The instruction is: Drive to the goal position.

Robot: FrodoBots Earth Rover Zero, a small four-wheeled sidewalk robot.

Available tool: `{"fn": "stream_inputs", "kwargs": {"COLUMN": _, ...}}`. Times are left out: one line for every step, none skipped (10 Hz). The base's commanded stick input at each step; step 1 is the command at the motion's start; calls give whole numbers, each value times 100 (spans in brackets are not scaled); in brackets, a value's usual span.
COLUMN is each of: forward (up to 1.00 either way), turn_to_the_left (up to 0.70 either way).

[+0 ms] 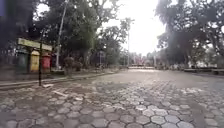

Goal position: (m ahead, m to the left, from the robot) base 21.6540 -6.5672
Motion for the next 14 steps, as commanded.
{"fn": "stream_inputs", "kwargs": {"forward": 70, "turn_to_the_left": -13}}
{"fn": "stream_inputs", "kwargs": {"forward": 70, "turn_to_the_left": -14}}
{"fn": "stream_inputs", "kwargs": {"forward": 70, "turn_to_the_left": -14}}
{"fn": "stream_inputs", "kwargs": {"forward": 70, "turn_to_the_left": -14}}
{"fn": "stream_inputs", "kwargs": {"forward": 70, "turn_to_the_left": -14}}
{"fn": "stream_inputs", "kwargs": {"forward": 70, "turn_to_the_left": -14}}
{"fn": "stream_inputs", "kwargs": {"forward": 70, "turn_to_the_left": -14}}
{"fn": "stream_inputs", "kwargs": {"forward": 70, "turn_to_the_left": -14}}
{"fn": "stream_inputs", "kwargs": {"forward": 70, "turn_to_the_left": -14}}
{"fn": "stream_inputs", "kwargs": {"forward": 70, "turn_to_the_left": -14}}
{"fn": "stream_inputs", "kwargs": {"forward": 70, "turn_to_the_left": -14}}
{"fn": "stream_inputs", "kwargs": {"forward": 70, "turn_to_the_left": -14}}
{"fn": "stream_inputs", "kwargs": {"forward": 70, "turn_to_the_left": -14}}
{"fn": "stream_inputs", "kwargs": {"forward": 70, "turn_to_the_left": -8}}
